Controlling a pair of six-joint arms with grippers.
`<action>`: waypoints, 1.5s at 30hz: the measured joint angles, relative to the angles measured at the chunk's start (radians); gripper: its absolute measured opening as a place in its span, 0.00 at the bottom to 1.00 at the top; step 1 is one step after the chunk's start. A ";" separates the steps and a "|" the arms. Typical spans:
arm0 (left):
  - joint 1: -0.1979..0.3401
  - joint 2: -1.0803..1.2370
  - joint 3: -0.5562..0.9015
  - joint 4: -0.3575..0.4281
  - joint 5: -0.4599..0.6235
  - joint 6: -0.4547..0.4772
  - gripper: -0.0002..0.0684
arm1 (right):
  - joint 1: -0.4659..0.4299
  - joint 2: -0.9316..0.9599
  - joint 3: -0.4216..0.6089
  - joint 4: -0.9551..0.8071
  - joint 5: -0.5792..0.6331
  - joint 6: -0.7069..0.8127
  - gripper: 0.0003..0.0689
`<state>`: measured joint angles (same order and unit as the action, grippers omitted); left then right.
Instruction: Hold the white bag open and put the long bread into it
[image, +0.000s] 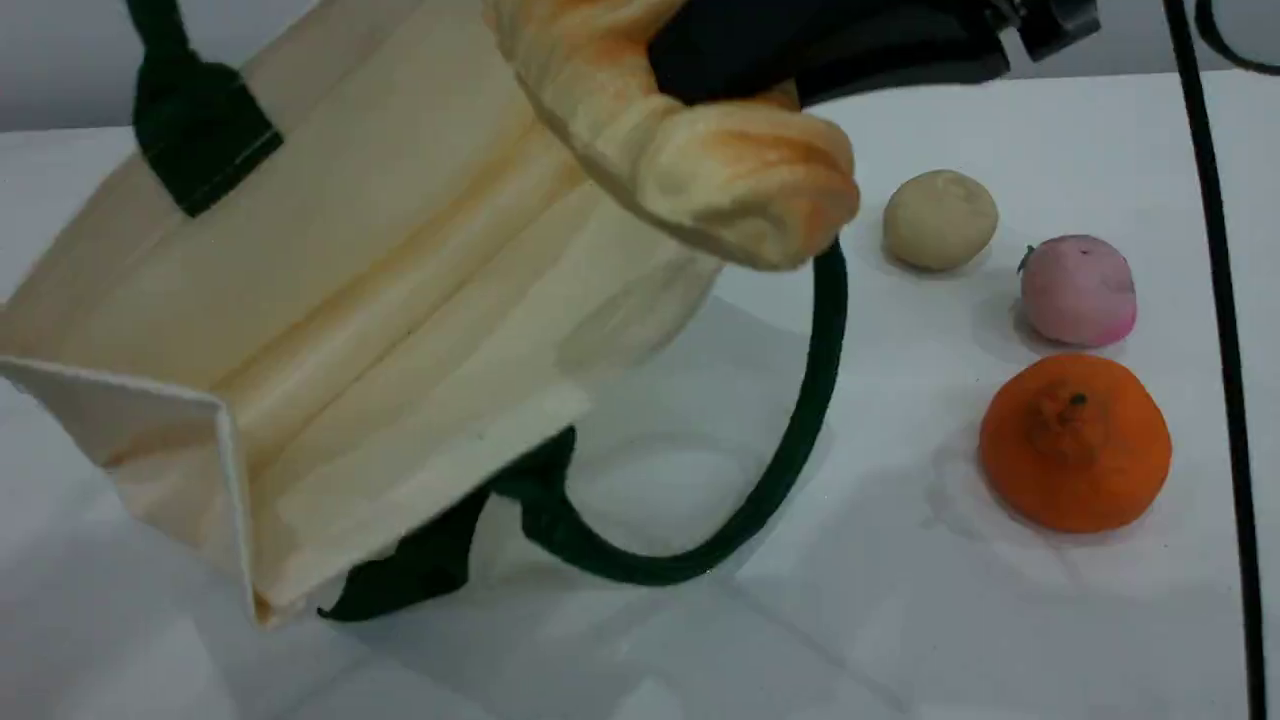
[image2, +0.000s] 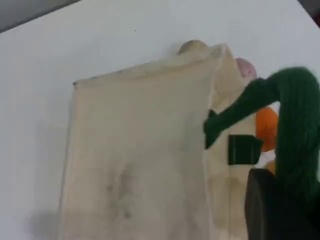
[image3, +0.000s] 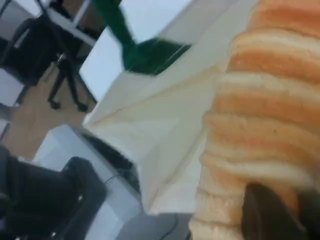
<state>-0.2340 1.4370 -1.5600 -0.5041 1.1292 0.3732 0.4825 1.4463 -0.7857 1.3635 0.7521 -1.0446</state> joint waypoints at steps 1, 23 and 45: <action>0.000 0.000 0.000 0.001 0.000 -0.001 0.12 | 0.000 0.000 0.000 0.000 -0.011 0.000 0.09; 0.000 -0.001 0.000 -0.081 0.014 0.031 0.12 | -0.001 0.077 -0.028 0.052 -0.072 0.015 0.08; 0.000 -0.001 0.000 -0.079 0.022 0.031 0.12 | 0.125 0.373 -0.211 0.236 -0.399 0.010 0.08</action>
<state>-0.2340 1.4358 -1.5600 -0.5835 1.1507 0.4040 0.6077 1.8189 -0.9965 1.5999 0.3530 -1.0341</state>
